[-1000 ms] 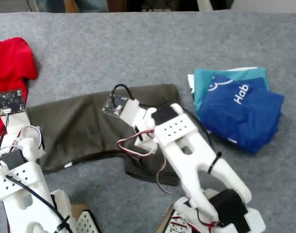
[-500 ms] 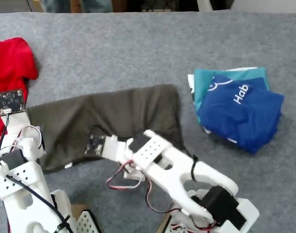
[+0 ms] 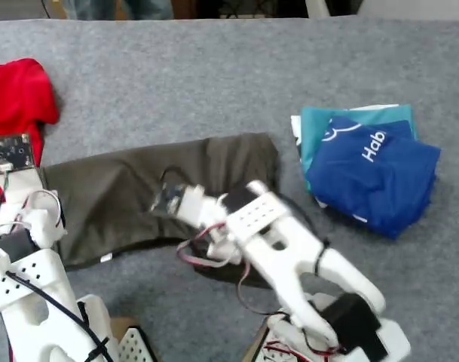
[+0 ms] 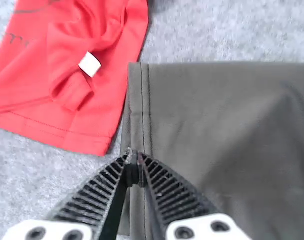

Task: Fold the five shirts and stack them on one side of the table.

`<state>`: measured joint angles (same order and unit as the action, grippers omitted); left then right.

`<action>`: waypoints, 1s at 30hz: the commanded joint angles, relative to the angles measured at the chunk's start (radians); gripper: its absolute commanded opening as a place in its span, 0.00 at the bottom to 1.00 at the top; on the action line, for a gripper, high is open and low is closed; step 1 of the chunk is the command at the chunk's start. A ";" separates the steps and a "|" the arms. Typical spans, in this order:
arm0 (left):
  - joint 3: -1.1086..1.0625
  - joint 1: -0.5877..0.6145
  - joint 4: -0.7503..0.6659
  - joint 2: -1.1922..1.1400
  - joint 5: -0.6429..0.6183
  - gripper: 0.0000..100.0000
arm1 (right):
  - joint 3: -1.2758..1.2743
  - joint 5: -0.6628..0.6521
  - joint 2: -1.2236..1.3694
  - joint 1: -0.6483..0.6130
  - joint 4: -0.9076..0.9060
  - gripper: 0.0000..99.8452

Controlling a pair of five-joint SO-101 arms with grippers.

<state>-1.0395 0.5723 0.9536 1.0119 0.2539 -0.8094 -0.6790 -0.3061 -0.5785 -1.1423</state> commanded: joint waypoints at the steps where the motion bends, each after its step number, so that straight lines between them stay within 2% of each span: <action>1: 0.117 -0.025 0.029 -0.003 -0.011 0.03 | 0.157 -0.044 -0.097 0.097 -0.098 0.01; 6: 0.211 -0.070 0.048 -0.222 -0.015 0.03 | 0.315 -0.063 -0.122 0.161 -0.152 0.01; 14: 0.544 -0.071 0.149 -0.718 -0.064 0.03 | 0.432 -0.057 0.004 0.189 -0.100 0.01; 20: 0.684 -0.022 0.147 -0.988 -0.064 0.03 | 0.565 -0.057 0.285 0.288 -0.003 0.01; 26: 0.814 0.044 0.048 -1.183 -0.054 0.03 | 0.812 0.015 0.588 0.381 -0.008 0.01; 30: 0.941 0.051 0.081 -1.321 0.009 0.03 | 0.957 0.028 0.710 0.402 -0.057 0.01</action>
<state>-0.2186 0.6168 1.0134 -0.2539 0.2186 0.0207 -0.6636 0.3567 -0.1949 -1.1730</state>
